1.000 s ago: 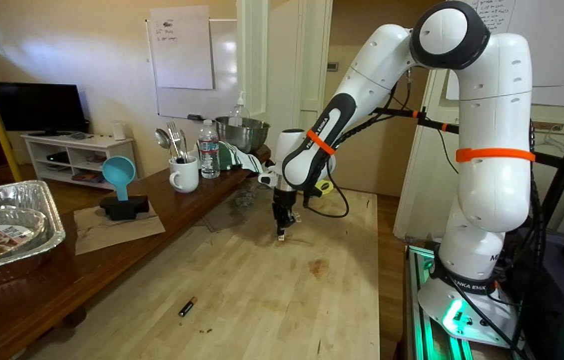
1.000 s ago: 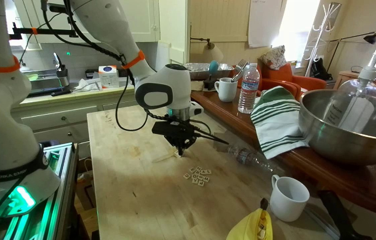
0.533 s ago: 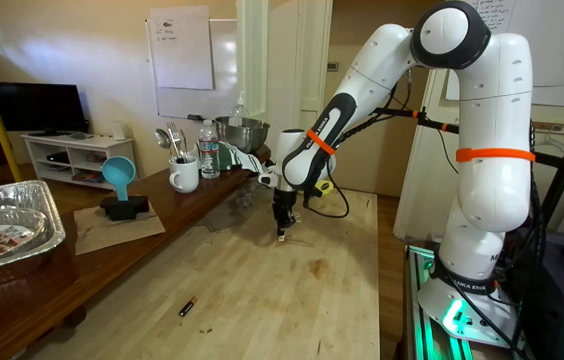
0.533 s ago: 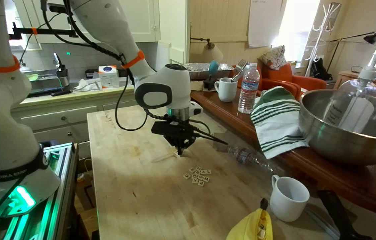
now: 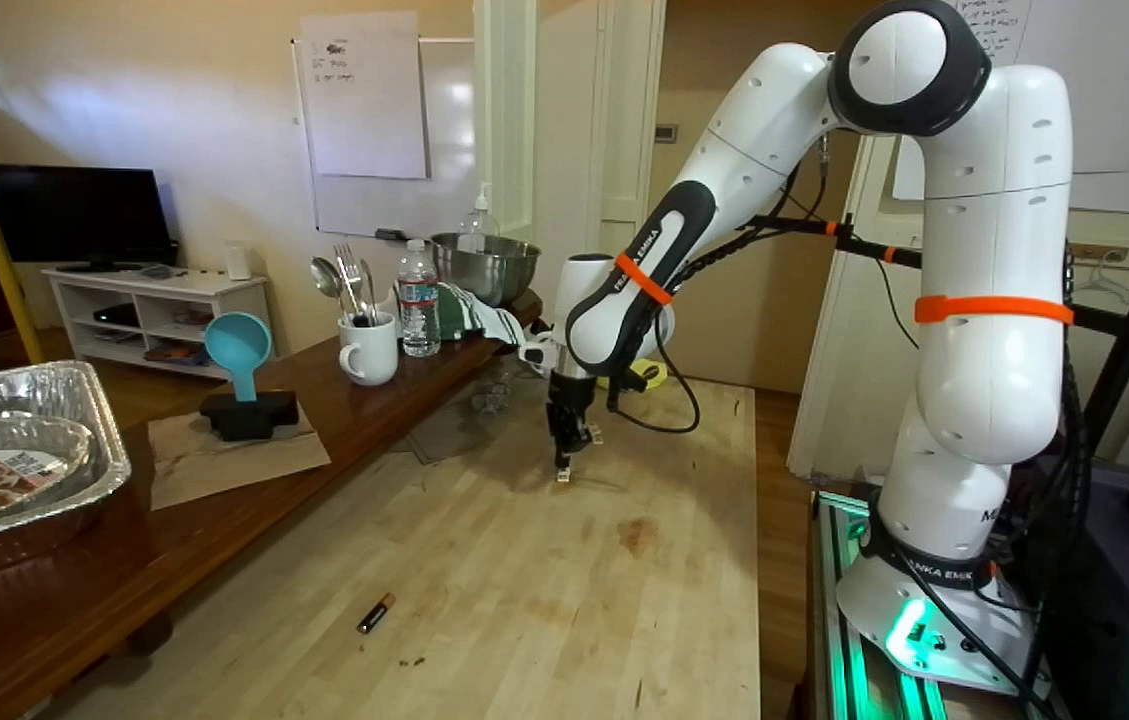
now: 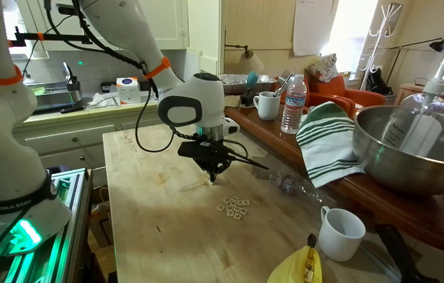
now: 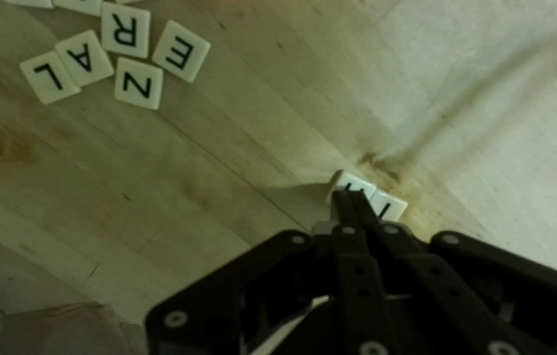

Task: Use the tiles to create the word 'The'.

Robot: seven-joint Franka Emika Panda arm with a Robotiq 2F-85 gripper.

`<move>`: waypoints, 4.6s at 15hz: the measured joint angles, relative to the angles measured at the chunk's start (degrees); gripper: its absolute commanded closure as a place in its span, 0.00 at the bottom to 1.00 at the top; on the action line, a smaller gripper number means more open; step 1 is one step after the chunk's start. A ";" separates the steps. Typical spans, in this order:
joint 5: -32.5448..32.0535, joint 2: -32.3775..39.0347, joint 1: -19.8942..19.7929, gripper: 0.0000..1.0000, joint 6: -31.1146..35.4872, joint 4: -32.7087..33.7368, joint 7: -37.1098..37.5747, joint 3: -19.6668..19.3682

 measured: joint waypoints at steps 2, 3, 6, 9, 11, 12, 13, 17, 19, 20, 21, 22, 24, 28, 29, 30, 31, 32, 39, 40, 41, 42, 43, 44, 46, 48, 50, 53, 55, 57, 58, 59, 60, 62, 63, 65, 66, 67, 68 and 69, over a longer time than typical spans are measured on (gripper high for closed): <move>1.11 -0.86 -0.17 1.00 0.00 -0.32 -0.70 -0.01; 1.53 -1.28 -0.23 1.00 0.00 -0.42 -0.92 -0.09; 1.71 -1.99 -0.27 1.00 0.00 -0.44 -0.22 -1.26; 1.69 -2.24 -0.37 1.00 0.01 -0.33 2.09 -3.37; 1.68 -2.24 -0.47 1.00 0.36 -0.14 4.11 -4.90; 1.68 -2.23 -0.55 1.00 0.85 -0.11 5.17 -5.58; 1.64 -2.22 -0.64 1.00 1.60 -0.10 6.29 -6.16; 1.48 -1.30 -0.74 1.00 5.84 -0.08 11.21 -7.61; 1.19 -0.27 -0.82 1.00 8.20 -0.03 13.55 -7.78; 0.72 0.35 -0.83 1.00 9.23 0.01 14.83 -7.86; 0.04 0.96 -0.83 1.00 10.10 0.05 16.14 -7.96; -0.75 1.55 -0.83 1.00 10.68 0.13 17.40 -8.08; -2.44 2.59 -0.83 1.00 11.28 0.38 19.75 -8.36; -5.59 3.78 -0.85 1.00 11.29 0.88 23.19 -8.81; -6.08 3.86 -0.87 1.00 11.29 0.89 23.82 -8.83; -6.38 3.87 -0.87 1.00 11.29 0.89 24.22 -8.83; -6.69 3.87 -0.87 1.00 11.29 0.89 24.62 -8.82; -6.90 3.87 -0.87 1.00 11.29 0.89 24.86 -8.80; -7.85 3.87 -0.87 1.00 11.28 0.84 25.74 -8.69; -7.87 3.87 -0.87 1.00 11.27 0.81 25.82 -8.68; -7.87 3.87 -0.88 1.00 11.27 0.80 25.88 -8.68; -7.87 3.86 -0.90 1.00 11.27 0.80 25.93 -8.66; -7.87 3.86 -0.99 1.00 11.27 0.79 25.95 -8.58; -7.80 3.83 -1.35 1.00 11.27 0.76 25.95 -8.22; -7.49 3.75 -2.75 1.00 11.27 0.67 25.81 -6.76; -6.39 3.63 -4.79 1.00 11.27 0.51 24.79 -4.52; -3.97 3.49 -7.11 1.00 11.27 0.26 22.81 -1.86; 0.35 3.23 -10.01 1.00 11.27 -0.20 19.22 1.51; 2.55 3.12 -11.23 1.00 11.27 -0.40 17.21 3.00; 4.07 3.07 -11.85 1.00 11.27 -0.51 15.55 3.90; 4.60 3.04 -12.00 1.00 11.27 -0.55 14.83 4.23; 4.98 3.02 -12.09 1.00 11.27 -0.59 14.25 4.49; 5.32 3.01 -12.13 1.00 11.27 -0.63 13.66 4.74; 5.85 2.98 -12.14 1.00 11.27 -0.70 12.55 5.18; 5.94 2.96 -12.14 1.00 11.27 -0.73 12.19 5.37; 5.99 2.93 -12.12 1.00 11.27 -0.80 11.65 5.61; 5.99 2.91 -12.10 1.00 11.27 -0.84 11.37 5.67; 5.99 2.89 -12.09 1.00 11.27 -0.87 11.17 5.72; 5.99 2.86 -12.05 1.00 11.27 -0.91 10.98 5.75; 5.99 2.83 -12.01 1.00 11.27 -0.96 10.88 5.79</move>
